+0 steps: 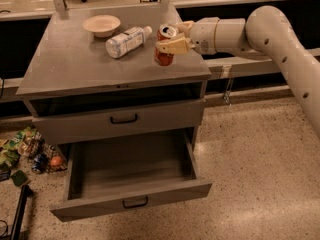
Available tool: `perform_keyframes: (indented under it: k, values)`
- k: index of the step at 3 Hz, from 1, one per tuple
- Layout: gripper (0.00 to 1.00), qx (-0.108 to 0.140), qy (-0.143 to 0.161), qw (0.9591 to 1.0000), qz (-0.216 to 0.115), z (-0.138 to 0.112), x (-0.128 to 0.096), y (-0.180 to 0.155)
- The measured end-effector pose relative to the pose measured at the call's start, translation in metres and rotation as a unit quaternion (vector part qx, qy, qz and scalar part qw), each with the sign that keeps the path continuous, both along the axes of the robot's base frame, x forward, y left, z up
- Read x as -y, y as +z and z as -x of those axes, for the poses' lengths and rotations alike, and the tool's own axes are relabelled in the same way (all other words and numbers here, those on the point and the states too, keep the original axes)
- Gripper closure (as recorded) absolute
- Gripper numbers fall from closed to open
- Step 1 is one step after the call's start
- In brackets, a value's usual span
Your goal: Pick coke can from middle drawer and place on counter
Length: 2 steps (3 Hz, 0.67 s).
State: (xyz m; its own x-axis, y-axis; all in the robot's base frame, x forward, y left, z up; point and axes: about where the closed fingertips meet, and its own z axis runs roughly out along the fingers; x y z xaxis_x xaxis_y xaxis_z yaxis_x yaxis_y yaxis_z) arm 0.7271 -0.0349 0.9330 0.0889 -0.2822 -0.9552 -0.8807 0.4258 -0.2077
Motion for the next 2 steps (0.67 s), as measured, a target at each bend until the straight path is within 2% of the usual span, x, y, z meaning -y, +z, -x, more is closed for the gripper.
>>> perform_keyframes:
  k: [2]
  values:
    - [1.0,-0.056,-0.006,0.9979,0.031,-0.025,0.007,-0.02]
